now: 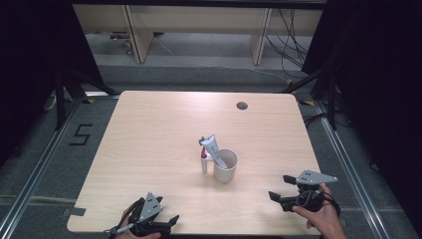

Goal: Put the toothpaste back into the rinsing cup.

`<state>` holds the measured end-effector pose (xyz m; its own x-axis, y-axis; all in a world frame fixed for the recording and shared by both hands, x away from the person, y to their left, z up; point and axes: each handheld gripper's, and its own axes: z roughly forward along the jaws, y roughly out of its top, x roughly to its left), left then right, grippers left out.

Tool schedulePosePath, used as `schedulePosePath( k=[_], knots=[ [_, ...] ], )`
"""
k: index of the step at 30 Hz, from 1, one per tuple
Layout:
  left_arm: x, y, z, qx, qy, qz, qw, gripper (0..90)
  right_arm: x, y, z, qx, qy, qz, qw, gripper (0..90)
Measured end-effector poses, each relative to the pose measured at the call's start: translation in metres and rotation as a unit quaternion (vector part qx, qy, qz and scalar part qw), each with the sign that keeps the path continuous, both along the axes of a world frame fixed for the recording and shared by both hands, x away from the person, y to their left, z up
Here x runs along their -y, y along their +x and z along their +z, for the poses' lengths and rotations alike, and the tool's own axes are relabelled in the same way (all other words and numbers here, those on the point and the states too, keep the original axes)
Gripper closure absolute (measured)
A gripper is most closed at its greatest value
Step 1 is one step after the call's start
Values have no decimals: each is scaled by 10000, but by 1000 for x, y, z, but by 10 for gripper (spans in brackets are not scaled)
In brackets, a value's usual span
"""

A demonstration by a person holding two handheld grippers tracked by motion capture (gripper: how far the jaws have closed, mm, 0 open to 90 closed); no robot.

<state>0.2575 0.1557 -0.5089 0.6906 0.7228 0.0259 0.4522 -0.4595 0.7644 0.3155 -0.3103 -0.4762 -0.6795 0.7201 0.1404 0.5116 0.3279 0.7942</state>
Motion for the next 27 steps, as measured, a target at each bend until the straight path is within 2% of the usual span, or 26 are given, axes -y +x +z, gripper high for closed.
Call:
schedulePosePath(
  k=[1,2,3,5,6,7,8,9,10,11,12,13,14,15,16,17,18,19,20,21,22,23,24,26,27],
  knots=[
    [0,0,0,-1,-27,5,10000,198,2,1,0,58,-84,49,9999,156],
    [0,0,0,-5,-30,-12,10000,198,1,-2,-1,-33,-12,-8,10000,156],
    [0,0,0,-5,-25,-14,10000,198,1,-2,-1,-33,-12,-8,10000,156],
    [0,-1,0,-14,-63,20,10000,198,3,-2,-1,60,-112,49,9999,156],
    [0,-1,0,-1,-44,37,10000,198,2,-3,-1,-11,-88,25,10000,156],
    [0,-1,0,1,-39,39,10000,198,4,-3,-2,45,-175,65,9998,156],
    [0,-1,0,3,-18,19,10000,198,2,-6,-3,-84,-72,-22,9999,156],
    [-1,0,0,4,25,8,10000,198,5,-5,-3,4,-195,44,9998,156],
    [0,-1,-1,-3,-69,29,10000,198,4,-8,-3,-182,-143,-39,9997,156],
    [0,-1,-1,-7,-63,17,10000,198,4,-8,-5,-72,-166,-29,9998,156],
    [0,-1,0,-9,-63,16,10000,198,4,-11,-6,-171,-204,-99,9996,157],
    [0,-1,-1,-4,-66,17,10000,198,4,-11,-6,-171,-204,-99,9996,157],
    [0,-1,0,-4,-66,19,10000,198,6,-10,-7,-48,-337,-25,9994,156],
    [0,-1,-1,-3,-64,19,10000,198,5,-12,-8,-160,-261,-83,9995,157],
    [0,-1,-1,-2,-63,19,10000,198,6,-12,-8,-104,-329,-16,9994,156],
    [0,-1,-1,-2,-63,18,10000,198,5,-14,-10,-201,-313,-68,9993,156],
    [0,-1,-1,-3,-62,17,10000,198,5,-14,-10,-201,-313,-68,9993,156],
    [0,-1,-1,3,-25,14,10000,198,6,-15,-10,-129,-416,-65,9990,157],
    [0,-1,-1,-4,-29,7,10000,198,6,-16,-10,-280,-399,-39,9988,157],
    [0,-1,-1,-6,-27,10,10000,197,6,-16,-12,-218,-422,-17,9989,157],
    [0,0,-1,3,60,5,10000,198,5,-18,-13,-308,-404,-34,9987,157],
    [0,0,-1,0,9,13,10000,197,6,-18,-13,-203,-556,-20,9982,157],
    [1,-1,-1,-19,-30,7,10000,197,5,-20,-13,-341,-506,-73,9981,157],
    [0,0,-1,2,58,6,10000,197,6,-20,-14,-238,-602,-4,9979,157],
    [0,0,-1,-4,56,1,10000,197,5,-21,-15,-315,-577,8,9978,157]
  ],
)
